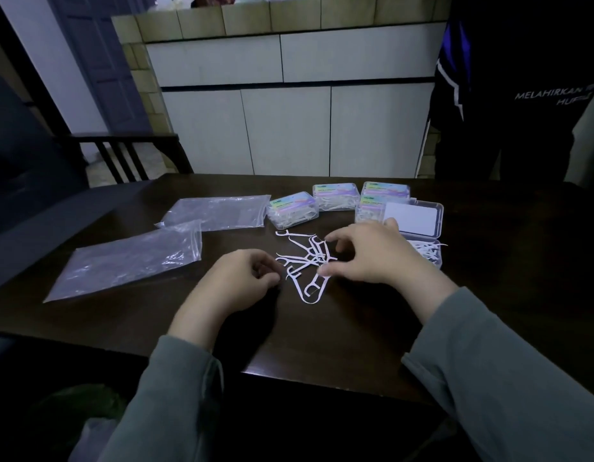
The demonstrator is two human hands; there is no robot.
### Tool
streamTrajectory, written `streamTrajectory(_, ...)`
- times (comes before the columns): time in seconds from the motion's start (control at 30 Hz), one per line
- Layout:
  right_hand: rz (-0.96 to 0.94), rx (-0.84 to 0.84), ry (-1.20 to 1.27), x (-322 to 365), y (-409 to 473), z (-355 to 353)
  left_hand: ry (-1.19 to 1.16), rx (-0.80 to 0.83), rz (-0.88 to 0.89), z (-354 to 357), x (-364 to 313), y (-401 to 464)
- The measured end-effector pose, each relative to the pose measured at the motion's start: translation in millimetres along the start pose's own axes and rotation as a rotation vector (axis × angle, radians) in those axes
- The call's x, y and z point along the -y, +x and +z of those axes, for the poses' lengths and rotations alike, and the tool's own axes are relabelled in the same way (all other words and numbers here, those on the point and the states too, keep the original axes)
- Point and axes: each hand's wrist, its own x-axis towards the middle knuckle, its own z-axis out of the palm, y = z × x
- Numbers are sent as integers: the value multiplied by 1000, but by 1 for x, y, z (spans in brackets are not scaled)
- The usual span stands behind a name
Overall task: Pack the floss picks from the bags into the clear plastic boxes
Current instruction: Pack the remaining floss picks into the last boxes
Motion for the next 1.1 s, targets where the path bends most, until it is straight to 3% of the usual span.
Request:
streamTrajectory(0.17, -20, 87, -110, 2, 2, 5, -45, 87, 323, 9, 5, 6)
streamTrajectory(0.23, -34, 82, -103, 4, 5, 8, -6, 48, 393, 17, 1, 9)
streamTrajectory(0.5, 7, -19, -91, -1, 8, 8, 56, -13, 287, 11, 6, 29)
streamTrajectory(0.63, 58, 57, -215, 1, 14, 10, 208, 129, 241, 6, 2, 51)
streamTrajectory(0.77, 15, 63, -82, 2, 14, 10, 196, 230, 209, 8, -5, 61)
streamTrajectory(0.87, -7, 26, -12, 2, 13, 10, 168, 147, 220, 10, -1, 59)
streamTrajectory(1.1, 89, -44, -150, 14, 12, 16, 184, -50, 219, 13, 9, 47)
